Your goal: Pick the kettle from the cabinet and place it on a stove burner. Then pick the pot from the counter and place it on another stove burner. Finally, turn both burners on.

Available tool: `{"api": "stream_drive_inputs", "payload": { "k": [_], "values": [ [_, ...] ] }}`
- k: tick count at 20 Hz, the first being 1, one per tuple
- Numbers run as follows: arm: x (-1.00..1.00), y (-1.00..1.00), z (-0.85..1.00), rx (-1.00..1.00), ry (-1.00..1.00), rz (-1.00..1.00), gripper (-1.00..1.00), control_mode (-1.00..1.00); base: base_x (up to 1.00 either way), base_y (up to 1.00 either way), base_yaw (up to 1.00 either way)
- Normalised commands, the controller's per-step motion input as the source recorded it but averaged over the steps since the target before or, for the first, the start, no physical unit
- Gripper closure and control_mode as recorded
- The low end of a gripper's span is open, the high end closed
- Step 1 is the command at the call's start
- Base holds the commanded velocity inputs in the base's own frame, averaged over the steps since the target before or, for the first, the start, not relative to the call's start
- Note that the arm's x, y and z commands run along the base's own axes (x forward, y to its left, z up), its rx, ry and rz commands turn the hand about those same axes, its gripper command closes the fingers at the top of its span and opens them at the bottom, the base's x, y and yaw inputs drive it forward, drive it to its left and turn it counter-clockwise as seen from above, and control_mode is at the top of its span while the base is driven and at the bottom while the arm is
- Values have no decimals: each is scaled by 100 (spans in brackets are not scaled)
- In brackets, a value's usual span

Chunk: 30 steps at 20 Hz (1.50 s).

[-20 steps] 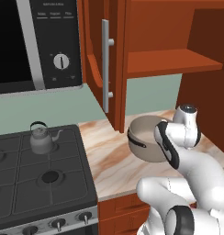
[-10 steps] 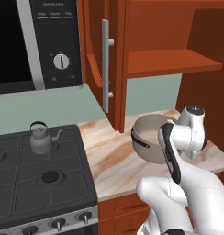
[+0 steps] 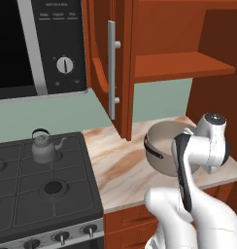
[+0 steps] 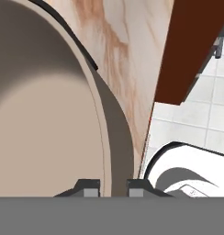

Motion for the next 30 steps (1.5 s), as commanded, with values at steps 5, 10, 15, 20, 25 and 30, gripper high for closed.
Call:
{"api": "stream_drive_inputs", "payload": {
  "k": [5,10,15,20,25,30],
  "values": [
    [-42,0,41,0,0,-5,100,-100,0,0,0],
    [-42,0,37,0,0,-4,100,-100,0,0,0],
    [-45,0,37,0,0,-4,100,-100,0,0,0],
    [-49,0,29,0,0,-4,100,-100,0,0,0],
    [-22,0,6,0,0,-2,100,-100,0,0,0],
    [0,0,0,0,0,0,100,-100,0,0,0]
  ]
}}
